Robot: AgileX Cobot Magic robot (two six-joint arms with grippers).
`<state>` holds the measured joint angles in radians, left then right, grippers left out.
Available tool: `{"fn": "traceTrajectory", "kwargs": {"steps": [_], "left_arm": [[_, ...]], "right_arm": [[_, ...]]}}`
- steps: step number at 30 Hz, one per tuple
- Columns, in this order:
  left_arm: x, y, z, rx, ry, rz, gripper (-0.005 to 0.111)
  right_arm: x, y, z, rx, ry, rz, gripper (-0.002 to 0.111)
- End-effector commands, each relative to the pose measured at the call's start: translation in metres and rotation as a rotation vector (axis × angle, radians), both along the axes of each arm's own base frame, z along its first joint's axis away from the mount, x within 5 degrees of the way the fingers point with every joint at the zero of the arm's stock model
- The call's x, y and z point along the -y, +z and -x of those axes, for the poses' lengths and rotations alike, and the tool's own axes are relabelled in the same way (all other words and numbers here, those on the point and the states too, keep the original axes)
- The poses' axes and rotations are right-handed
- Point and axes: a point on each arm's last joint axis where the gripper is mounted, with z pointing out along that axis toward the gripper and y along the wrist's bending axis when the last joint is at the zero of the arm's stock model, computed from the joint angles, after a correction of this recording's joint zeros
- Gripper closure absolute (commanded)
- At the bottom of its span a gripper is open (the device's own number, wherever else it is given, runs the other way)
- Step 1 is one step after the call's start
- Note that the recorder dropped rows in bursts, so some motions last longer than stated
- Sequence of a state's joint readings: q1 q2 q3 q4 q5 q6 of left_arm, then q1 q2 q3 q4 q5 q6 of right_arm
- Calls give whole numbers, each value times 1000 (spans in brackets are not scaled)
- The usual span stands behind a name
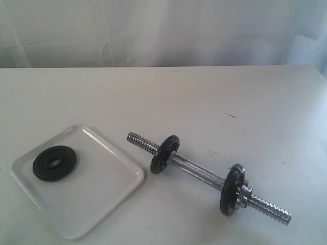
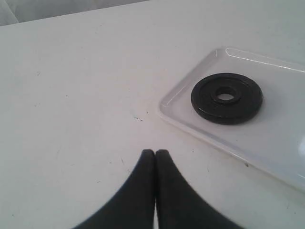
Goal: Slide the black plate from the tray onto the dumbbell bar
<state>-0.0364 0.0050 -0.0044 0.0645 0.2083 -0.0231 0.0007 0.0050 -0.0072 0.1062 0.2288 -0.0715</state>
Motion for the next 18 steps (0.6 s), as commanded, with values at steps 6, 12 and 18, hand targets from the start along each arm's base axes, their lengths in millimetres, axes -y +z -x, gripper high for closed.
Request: {"fn": "traceTrajectory", "kwargs": {"steps": [6,12,18], "left_arm": [[1,-1,0,4,-9,15,107],[1,-1,0,7,-9,13,107],[2,8,-2,102,-6,56,107]], "right_arm": [[0,-2,0,4,1,-1,108],[0,-2,0,4,1,-1,108],[1,7,-1,95,-9,-9,108]]}}
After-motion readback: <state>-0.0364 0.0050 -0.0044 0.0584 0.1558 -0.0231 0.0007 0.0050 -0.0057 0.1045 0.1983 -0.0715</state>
